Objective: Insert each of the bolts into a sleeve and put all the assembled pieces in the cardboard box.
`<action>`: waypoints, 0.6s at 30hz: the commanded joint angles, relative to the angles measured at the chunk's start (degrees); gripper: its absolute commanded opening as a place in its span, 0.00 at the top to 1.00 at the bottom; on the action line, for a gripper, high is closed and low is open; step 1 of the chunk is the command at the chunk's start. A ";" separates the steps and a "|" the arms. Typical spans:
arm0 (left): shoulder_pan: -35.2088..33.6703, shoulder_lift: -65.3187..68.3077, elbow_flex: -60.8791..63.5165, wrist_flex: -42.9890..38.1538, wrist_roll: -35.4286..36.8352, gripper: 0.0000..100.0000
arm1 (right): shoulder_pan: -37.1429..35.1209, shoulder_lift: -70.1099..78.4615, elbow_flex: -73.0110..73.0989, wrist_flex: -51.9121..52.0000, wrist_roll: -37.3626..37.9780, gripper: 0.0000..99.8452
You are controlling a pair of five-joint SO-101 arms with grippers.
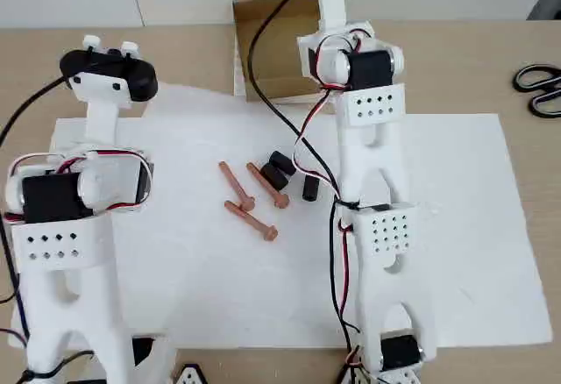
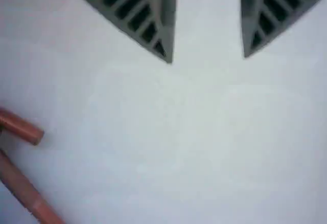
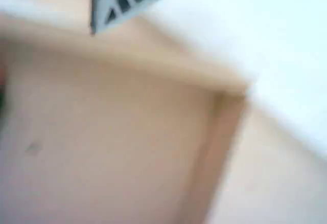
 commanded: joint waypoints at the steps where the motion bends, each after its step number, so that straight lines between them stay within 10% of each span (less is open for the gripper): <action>1: -0.26 -1.93 -2.07 0.97 0.00 0.91 | -1.27 -11.12 -2.99 9.54 -3.96 0.73; 18: -0.35 -1.93 -1.98 4.57 0.09 0.91 | -8.04 -29.05 1.67 10.42 -4.92 0.73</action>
